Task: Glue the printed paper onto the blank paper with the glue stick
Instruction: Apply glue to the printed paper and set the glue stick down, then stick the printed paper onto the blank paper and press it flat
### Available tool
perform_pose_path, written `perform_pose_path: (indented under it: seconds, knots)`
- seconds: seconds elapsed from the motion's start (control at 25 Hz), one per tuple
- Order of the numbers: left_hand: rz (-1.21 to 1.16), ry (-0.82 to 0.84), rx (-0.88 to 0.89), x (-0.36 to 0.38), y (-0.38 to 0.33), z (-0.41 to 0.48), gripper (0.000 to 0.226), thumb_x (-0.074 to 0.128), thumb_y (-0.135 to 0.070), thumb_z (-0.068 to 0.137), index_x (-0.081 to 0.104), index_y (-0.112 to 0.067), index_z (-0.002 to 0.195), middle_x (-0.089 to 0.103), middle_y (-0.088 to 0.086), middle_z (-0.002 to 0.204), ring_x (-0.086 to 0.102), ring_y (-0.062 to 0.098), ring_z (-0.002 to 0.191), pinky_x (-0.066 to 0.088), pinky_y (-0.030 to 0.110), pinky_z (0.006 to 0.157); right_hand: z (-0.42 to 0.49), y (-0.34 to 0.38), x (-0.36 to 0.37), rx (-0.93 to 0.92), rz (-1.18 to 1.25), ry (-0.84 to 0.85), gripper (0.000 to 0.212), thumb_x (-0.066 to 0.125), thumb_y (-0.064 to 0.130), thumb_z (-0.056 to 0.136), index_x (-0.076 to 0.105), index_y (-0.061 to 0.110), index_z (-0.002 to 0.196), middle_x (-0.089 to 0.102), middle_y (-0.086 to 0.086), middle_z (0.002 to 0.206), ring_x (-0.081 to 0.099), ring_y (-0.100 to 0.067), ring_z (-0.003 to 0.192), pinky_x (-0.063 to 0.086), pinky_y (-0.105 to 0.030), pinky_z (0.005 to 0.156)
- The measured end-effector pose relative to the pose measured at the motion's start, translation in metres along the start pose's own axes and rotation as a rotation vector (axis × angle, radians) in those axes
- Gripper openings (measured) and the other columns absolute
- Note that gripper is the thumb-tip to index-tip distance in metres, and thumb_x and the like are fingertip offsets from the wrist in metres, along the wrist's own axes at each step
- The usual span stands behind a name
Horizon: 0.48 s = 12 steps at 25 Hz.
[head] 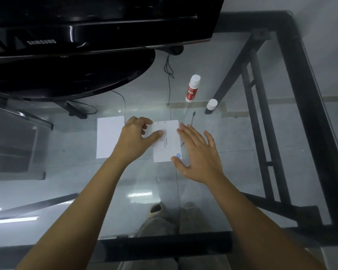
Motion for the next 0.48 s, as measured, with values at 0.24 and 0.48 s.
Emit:
perform_pose_path:
  seconds: [0.24,0.48]
  knots:
    - [-0.087,0.024,-0.064,0.004,-0.009,0.0,0.035,0.057,-0.041,0.088,0.063,-0.012,0.107,0.053,0.003,0.099,0.051,0.013,0.086,0.037,0.018,0.073,-0.001,0.002,-0.003,0.007,-0.021,0.005,0.076,0.042,0.059,0.08,0.021,0.023,0.144,0.018,0.004,0.155,0.016,-0.016,0.142,0.004,-0.047,0.115]
    - [-0.659,0.027,-0.474,0.01,-0.017,-0.013,0.02,0.053,-0.039,0.09,0.053,-0.022,0.1,0.064,0.004,0.1,0.061,0.019,0.092,0.054,0.034,0.078,0.0,0.002,-0.003,0.006,-0.009,0.01,0.077,0.043,0.058,0.08,0.021,0.022,0.144,0.019,0.002,0.155,0.015,-0.017,0.142,0.004,-0.047,0.115]
Point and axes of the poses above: each hand's wrist, its own z-axis towards the middle knuckle, its own x-axis out of the palm, y = z × x, the point moved 2 cm from there along z, towards the middle knuckle
